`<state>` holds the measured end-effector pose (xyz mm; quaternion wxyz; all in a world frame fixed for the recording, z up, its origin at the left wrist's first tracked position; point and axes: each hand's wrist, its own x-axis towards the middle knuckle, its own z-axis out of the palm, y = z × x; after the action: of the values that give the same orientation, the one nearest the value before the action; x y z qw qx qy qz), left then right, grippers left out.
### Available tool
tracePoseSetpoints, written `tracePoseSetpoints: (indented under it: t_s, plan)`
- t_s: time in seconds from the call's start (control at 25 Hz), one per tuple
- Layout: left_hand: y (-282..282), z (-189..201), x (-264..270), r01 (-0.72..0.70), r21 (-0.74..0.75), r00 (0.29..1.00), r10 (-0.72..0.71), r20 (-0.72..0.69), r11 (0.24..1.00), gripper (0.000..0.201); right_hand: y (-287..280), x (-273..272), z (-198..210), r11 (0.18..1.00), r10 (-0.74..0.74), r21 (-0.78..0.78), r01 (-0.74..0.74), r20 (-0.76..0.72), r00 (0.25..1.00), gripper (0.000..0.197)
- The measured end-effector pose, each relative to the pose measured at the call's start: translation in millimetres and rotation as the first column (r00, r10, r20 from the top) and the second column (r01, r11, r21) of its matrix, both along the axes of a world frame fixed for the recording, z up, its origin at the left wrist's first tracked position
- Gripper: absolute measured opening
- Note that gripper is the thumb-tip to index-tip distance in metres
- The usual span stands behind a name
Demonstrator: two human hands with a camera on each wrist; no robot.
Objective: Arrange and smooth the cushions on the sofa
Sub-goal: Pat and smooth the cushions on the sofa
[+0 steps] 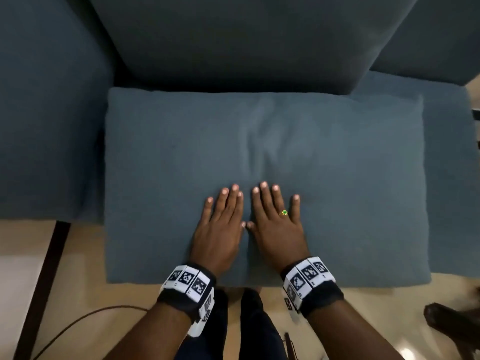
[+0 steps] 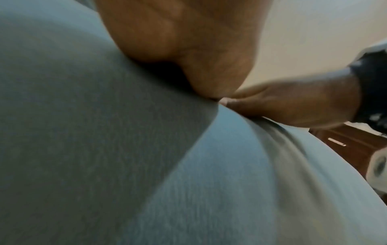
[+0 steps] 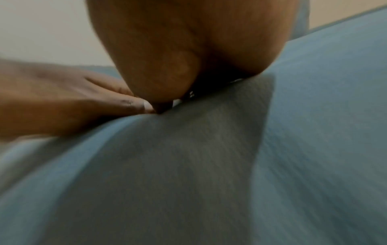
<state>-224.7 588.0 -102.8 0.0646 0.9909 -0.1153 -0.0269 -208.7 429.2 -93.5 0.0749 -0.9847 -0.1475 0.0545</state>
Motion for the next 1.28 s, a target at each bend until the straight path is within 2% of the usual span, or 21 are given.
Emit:
tracePoseSetpoints:
  t_s: [0.08,0.16,0.28,0.36,0.44,0.56,0.6,0.68,0.72,0.8,0.88,0.92,0.96,1.04,1.12,1.28]
  plan:
    - [24.8,5.9,-6.9,-0.129,-0.082,0.989,0.134,0.057,0.988,0.067,18.4,2.4,9.6,0.997,0.019,0.075,-0.024,0.067,0.998,0.076]
    - [52.6,3.3,-19.1,-0.241,-0.177,0.965,0.255,0.062,0.954,0.063,35.1,0.3,15.7,0.986,0.103,0.111,-0.124,0.173,0.979,0.072]
    - [85.5,-12.6,-34.5,-0.312,-0.156,0.950,0.312,-0.025,0.937,0.061,70.4,-3.5,0.3,0.978,0.208,-0.024,-0.207,0.083,0.975,0.079]
    - [99.7,-16.7,-38.7,-0.388,-0.229,0.919,0.394,-0.020,0.893,0.061,93.1,-2.6,-2.1,0.972,0.233,0.013,-0.234,0.075,0.970,0.076]
    - [114.8,-20.9,-40.4,-0.492,-0.265,0.867,0.494,-0.063,0.829,0.064,118.2,-1.5,-4.0,0.943,0.330,0.015,-0.333,0.082,0.940,0.070]
    - [139.6,-24.5,-49.5,-0.530,-0.246,0.847,0.494,-0.196,0.812,0.064,150.6,-1.6,-1.0,0.915,0.390,-0.105,-0.389,-0.012,0.921,0.074]
    - [150.9,-22.5,-49.0,-0.562,-0.296,0.827,0.520,-0.211,0.772,0.063,160.6,-0.9,3.0,0.916,0.390,-0.086,-0.392,-0.033,0.920,0.073]
    - [173.4,-11.8,-42.5,-0.633,-0.432,0.754,0.639,-0.152,0.643,0.063,179.3,-1.2,14.7,0.905,0.426,-0.038,-0.424,0.028,0.905,0.069]
    - [181.0,-8.6,-40.9,-0.656,-0.441,0.727,0.669,-0.154,0.612,0.063,188.7,-1.8,16.0,0.887,0.461,-0.040,-0.459,0.030,0.887,0.067]
    - [184.0,-20.6,-44.7,-0.658,-0.396,0.752,0.584,-0.305,0.641,0.061,207.0,-5.3,1.5,0.830,0.536,-0.120,-0.545,-0.099,0.838,0.065]
    - [185.3,-41.1,-54.2,-0.695,-0.357,0.706,0.496,-0.506,0.624,0.067,212.9,-7.8,-16.3,0.789,0.537,-0.190,-0.584,-0.249,0.806,0.065]
    - [187.7,-43.1,-53.0,-0.712,-0.347,0.683,0.486,-0.546,0.610,0.065,211.7,-6.5,-22.4,0.792,0.541,-0.165,-0.587,-0.255,0.802,0.065]
    - [188.3,-41.7,-51.1,-0.691,-0.347,0.706,0.489,-0.512,0.634,0.064,209.2,-5.1,-19.9,0.807,0.536,-0.127,-0.577,-0.252,0.805,0.066]
    - [177.2,-19.8,-40.4,-0.599,-0.294,0.783,0.469,-0.409,0.745,0.069,191.7,-2.9,-3.0,0.845,0.508,-0.079,-0.528,-0.186,0.841,0.067]
    - [156.2,-9.2,-16.4,-0.463,-0.205,0.858,0.379,-0.346,0.862,0.077,156.8,13.4,7.6,0.903,0.412,-0.070,-0.425,-0.143,0.900,0.068]
    - [128.3,-9.0,63.5,-0.395,-0.046,0.865,0.355,-0.353,0.917,0.096,72.8,94.6,21.1,0.971,0.199,-0.092,-0.221,-0.205,0.958,0.068]
